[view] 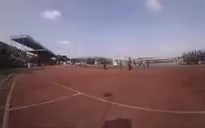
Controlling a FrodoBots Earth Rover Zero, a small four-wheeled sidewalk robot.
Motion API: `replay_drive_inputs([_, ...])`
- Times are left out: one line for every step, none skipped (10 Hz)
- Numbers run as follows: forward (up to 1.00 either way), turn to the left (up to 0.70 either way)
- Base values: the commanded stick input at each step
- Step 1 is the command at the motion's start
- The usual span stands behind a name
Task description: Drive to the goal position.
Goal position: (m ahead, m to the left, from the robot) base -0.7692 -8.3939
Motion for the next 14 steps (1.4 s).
replay_drive_inputs([0.0, -0.7])
replay_drive_inputs([0.0, -0.7])
replay_drive_inputs([0.7, -0.35])
replay_drive_inputs([0.7, -0.35])
replay_drive_inputs([0.7, -0.35])
replay_drive_inputs([0.7, -0.35])
replay_drive_inputs([0.7, -0.35])
replay_drive_inputs([0.7, -0.35])
replay_drive_inputs([0.7, -0.35])
replay_drive_inputs([0.7, -0.35])
replay_drive_inputs([0.7, -0.35])
replay_drive_inputs([0.7, -0.35])
replay_drive_inputs([0.7, -0.35])
replay_drive_inputs([0.7, -0.35])
